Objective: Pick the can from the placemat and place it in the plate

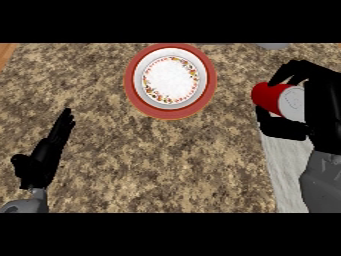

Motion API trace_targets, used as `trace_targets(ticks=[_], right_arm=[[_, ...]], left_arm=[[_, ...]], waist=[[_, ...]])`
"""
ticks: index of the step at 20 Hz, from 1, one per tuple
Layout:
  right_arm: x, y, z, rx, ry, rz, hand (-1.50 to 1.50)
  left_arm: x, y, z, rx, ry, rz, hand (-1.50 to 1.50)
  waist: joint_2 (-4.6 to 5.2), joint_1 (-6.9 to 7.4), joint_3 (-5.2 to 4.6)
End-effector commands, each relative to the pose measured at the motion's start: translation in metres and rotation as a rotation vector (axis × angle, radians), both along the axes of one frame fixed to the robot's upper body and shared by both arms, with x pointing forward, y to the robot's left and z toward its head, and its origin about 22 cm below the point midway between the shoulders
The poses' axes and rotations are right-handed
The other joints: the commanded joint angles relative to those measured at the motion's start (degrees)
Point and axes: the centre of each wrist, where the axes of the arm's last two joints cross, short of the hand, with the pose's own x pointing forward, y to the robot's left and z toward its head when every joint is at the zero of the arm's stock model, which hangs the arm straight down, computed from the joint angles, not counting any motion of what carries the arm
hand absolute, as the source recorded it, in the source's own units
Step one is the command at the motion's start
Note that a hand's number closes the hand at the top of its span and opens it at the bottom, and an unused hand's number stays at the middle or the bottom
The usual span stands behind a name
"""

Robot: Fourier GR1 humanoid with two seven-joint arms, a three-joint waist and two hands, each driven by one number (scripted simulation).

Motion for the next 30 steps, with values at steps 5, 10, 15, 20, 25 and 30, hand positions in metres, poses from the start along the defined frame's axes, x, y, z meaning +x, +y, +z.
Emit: trace_targets(ticks=[5, 10, 15, 20, 25, 30], right_arm=[[0.048, 0.049, -0.016, 0.018, 0.051, 0.073, 1.5], [0.091, 0.089, -0.023, 0.045, 0.085, 0.118, 1.5], [0.119, 0.104, -0.044, 0.089, 0.103, 0.138, 1.5], [0.147, 0.128, -0.044, 0.067, 0.123, 0.128, 1.5], [0.144, 0.134, -0.066, 0.292, 0.068, 0.004, 1.5], [0.164, 0.136, -0.062, 0.301, 0.131, -0.077, -1.5]], left_arm=[[0.013, -0.011, 0.008, 0.007, -0.024, -0.003, 0.0], [0.003, -0.005, -0.006, -0.008, 0.011, -0.021, 0.0], [0.003, -0.003, 0.0, 0.004, -0.008, -0.022, 0.0], [0.008, 0.004, 0.015, 0.008, -0.025, -0.033, 0.0], [0.011, -0.011, 0.009, -0.02, -0.018, -0.059, 0.0], [0.016, 0.0, 0.008, -0.005, -0.022, -0.079, 0.0]], waist=[[0.13, 0.06, 0.01], [0.38, 0.73, -0.01], [0.4, 1.0, 0.01], [0.5, 1.65, 0.01], [0.83, 3.62, 0.02], [1.2, 3.86, -0.02]])
